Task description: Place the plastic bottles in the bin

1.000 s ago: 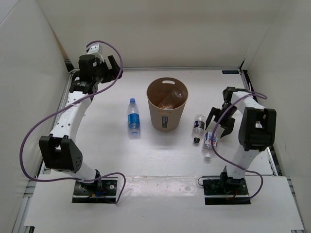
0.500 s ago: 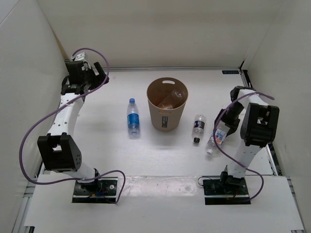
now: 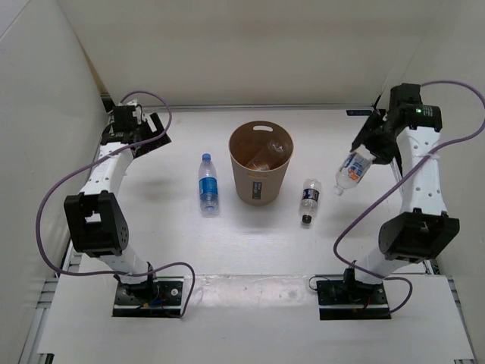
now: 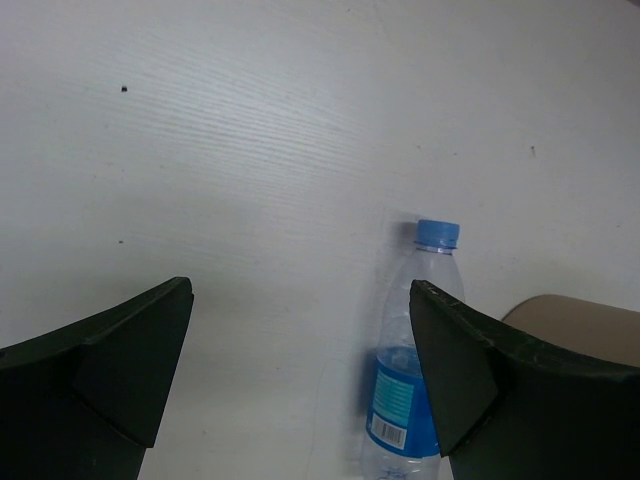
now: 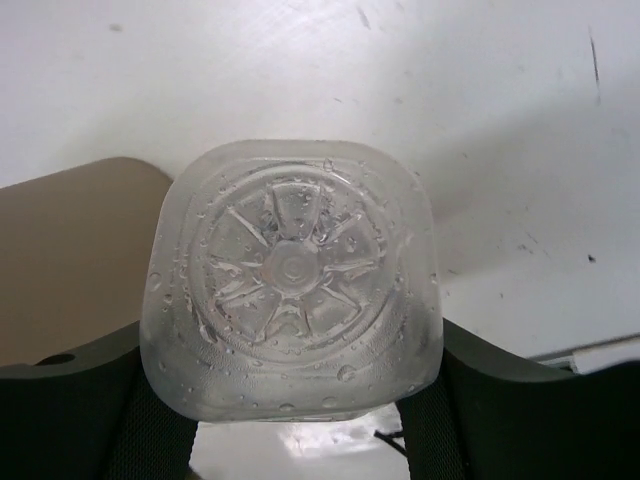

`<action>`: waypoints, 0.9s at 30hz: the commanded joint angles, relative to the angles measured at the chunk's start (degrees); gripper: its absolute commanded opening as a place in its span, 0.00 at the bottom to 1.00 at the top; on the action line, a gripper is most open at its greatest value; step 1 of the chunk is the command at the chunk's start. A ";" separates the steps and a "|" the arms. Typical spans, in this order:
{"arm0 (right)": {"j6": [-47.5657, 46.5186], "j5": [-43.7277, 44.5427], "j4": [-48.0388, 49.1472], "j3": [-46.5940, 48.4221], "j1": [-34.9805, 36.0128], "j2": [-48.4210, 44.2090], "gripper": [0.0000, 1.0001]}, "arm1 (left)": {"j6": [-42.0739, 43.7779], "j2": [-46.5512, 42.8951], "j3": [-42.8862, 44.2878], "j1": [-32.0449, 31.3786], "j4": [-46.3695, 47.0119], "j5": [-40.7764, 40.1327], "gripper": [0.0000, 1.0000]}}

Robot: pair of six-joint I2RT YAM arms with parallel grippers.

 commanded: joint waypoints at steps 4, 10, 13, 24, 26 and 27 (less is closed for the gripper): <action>-0.51 1.22 6.56 10.71 10.23 -5.79 0.19 | 0.41 1.27 4.46 0.25 -3.57 2.09 1.00; -1.66 1.48 10.09 20.32 15.94 -5.18 0.18 | 1.03 1.10 4.20 -0.01 -4.09 2.71 1.00; -2.19 2.80 13.07 23.48 18.40 -4.65 0.18 | 0.94 0.66 3.67 -0.01 -4.09 2.79 1.00; -9.57 -1.49 19.33 29.81 35.45 4.13 0.31 | 1.20 0.84 1.65 -1.07 -0.32 9.73 1.00; -9.13 -2.38 19.58 29.11 36.16 4.84 0.34 | 1.03 0.75 1.12 -1.24 0.73 11.14 1.00; -9.74 -2.13 19.76 28.68 37.47 4.93 0.40 | 0.68 0.66 0.34 -1.16 0.83 11.49 1.00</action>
